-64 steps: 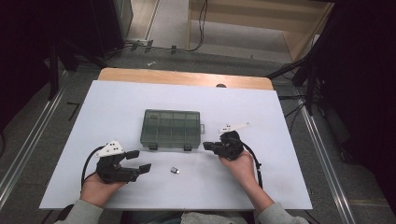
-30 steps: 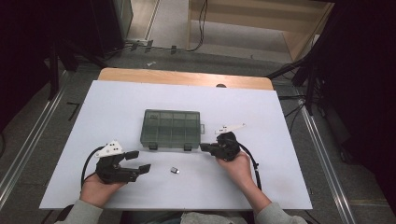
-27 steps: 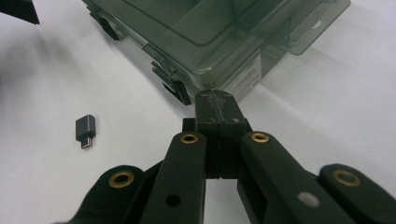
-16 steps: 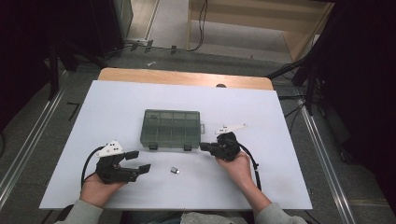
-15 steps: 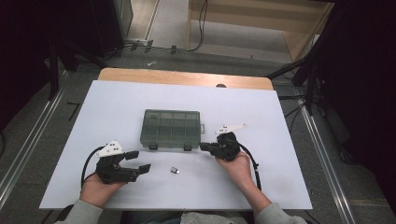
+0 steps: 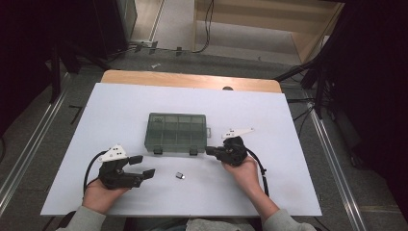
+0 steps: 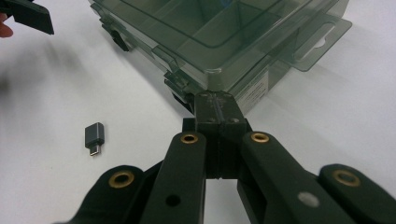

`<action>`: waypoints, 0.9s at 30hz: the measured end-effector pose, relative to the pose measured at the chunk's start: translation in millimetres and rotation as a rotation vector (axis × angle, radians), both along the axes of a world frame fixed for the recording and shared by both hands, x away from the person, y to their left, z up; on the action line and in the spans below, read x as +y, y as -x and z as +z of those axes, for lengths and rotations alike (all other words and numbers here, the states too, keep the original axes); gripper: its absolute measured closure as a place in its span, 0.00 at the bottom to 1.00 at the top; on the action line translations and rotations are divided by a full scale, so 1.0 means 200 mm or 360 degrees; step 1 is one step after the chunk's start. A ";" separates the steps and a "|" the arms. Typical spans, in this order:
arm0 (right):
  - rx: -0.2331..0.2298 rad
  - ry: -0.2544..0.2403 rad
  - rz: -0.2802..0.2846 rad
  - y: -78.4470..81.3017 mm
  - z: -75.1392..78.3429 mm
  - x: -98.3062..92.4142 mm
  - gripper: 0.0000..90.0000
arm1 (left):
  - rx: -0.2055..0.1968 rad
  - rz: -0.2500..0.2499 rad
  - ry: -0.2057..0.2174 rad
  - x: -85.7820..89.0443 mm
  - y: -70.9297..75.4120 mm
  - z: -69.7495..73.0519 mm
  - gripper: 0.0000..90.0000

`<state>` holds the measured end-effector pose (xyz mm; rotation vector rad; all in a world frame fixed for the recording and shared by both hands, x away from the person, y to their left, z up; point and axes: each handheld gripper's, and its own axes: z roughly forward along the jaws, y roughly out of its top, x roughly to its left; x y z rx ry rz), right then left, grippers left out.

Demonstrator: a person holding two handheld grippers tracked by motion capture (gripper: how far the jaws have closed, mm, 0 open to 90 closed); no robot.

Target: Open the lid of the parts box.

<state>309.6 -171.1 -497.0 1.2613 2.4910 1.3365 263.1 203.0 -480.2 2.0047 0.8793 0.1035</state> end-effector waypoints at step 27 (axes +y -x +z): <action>-0.0049 -0.0026 0.0023 -0.01 0.03 0.00 0.97 | 0.0001 0.0002 -0.0002 0.00 0.00 0.00 0.27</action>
